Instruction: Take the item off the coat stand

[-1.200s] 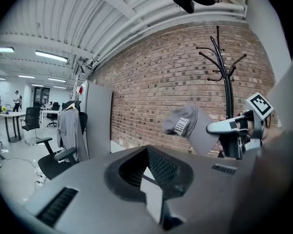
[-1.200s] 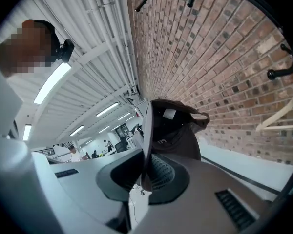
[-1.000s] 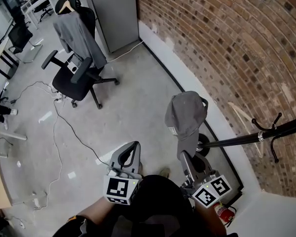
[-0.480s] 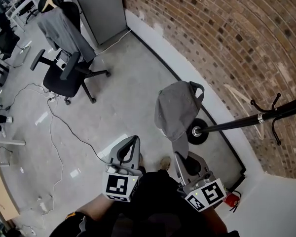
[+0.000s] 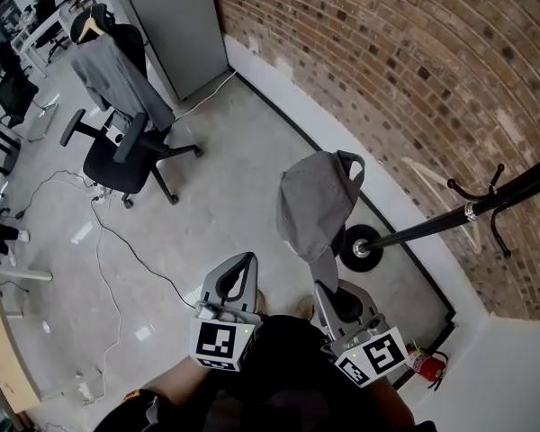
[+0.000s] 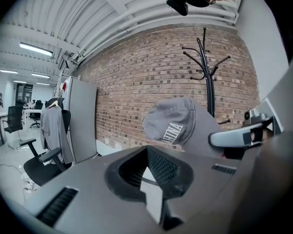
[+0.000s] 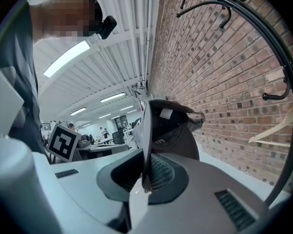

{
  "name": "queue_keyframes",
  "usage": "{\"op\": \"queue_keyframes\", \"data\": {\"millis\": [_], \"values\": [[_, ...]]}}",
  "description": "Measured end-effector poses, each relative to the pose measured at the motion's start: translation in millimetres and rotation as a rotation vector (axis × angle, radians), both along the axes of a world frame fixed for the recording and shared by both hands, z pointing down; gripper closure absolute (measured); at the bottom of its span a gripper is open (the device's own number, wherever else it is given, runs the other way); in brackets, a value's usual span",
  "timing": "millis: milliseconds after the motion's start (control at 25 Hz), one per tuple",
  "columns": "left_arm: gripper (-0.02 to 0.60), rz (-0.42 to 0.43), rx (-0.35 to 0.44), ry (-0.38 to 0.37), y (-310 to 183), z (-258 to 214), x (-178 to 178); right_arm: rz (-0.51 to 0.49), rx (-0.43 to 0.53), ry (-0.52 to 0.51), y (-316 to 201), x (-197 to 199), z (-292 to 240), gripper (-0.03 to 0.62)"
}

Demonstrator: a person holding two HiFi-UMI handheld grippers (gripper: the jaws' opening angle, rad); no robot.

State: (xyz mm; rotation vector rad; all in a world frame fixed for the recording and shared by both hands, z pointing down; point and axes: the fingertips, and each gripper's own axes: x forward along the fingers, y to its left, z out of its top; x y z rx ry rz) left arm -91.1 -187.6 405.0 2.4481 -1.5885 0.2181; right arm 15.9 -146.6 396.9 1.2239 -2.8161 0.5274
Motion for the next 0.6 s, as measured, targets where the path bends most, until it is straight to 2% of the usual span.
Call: {"op": "queue_keyframes", "data": {"millis": [160, 480, 600], "values": [[0.555, 0.004, -0.016, -0.017, 2.2, 1.6, 1.8, 0.005, 0.016, -0.003, 0.1, 2.5, -2.6, 0.565], [0.555, 0.005, 0.017, 0.005, 2.1, -6.2, 4.3, 0.008, 0.032, 0.008, 2.3, 2.9, -7.6, 0.565], [0.555, 0.008, -0.005, -0.005, 3.8, -3.4, 5.2, 0.010, 0.031, 0.013, 2.3, 4.6, -7.8, 0.565]]}}
